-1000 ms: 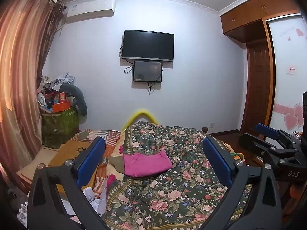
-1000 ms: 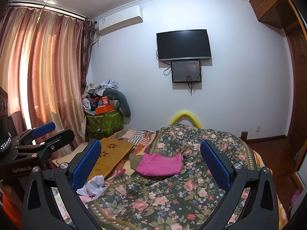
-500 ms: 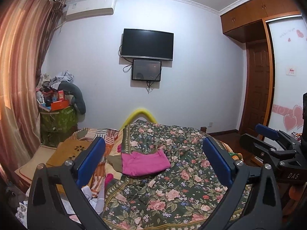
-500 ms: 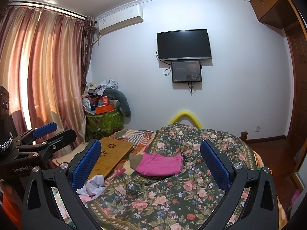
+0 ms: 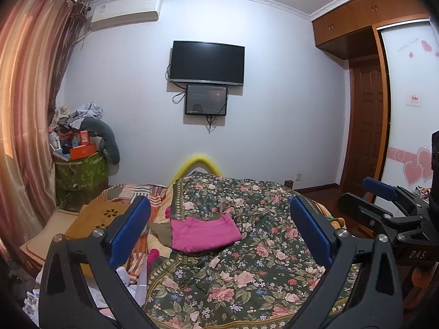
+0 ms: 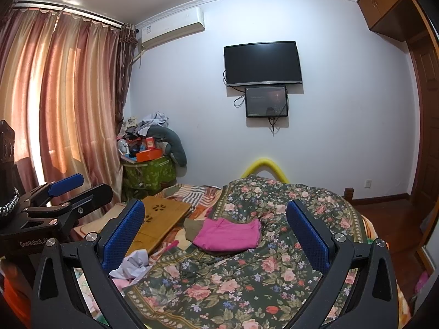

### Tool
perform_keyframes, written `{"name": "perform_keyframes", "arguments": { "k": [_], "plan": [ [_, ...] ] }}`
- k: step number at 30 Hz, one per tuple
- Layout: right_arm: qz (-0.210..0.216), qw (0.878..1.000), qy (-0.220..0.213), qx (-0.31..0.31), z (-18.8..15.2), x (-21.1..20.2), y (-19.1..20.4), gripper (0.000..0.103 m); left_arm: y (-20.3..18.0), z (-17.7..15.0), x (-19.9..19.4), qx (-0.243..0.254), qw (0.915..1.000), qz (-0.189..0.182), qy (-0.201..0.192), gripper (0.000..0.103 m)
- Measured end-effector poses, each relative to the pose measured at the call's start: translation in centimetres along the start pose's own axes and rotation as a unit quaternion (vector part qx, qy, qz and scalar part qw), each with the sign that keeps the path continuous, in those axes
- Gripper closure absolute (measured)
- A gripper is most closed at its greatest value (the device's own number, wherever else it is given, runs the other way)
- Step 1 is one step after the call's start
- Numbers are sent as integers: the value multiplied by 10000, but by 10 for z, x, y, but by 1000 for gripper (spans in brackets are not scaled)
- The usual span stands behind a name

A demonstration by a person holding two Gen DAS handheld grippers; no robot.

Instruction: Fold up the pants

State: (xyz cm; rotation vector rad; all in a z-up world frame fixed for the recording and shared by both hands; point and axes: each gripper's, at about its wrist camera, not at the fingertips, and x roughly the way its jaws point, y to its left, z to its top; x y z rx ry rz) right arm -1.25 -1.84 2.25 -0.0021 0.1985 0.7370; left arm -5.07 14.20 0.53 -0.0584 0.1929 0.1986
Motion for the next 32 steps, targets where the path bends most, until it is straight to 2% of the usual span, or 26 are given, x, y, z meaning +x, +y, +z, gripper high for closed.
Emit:
{"name": "perform_keyframes", "arguments": {
  "k": [14,25,32],
  "plan": [
    [-69,9999,63,46,-3,4,-2,0,-1,0,5,-120,9999,-41,55,0],
    [-109,9998,115,103,-5,8,-5,0,-7,-2,12,2,9999,-43,113,0],
    [-115,9997,156,119,-7,13,-8,0,0,-4,23,-163,9995,-46,259,0]
  ]
}}
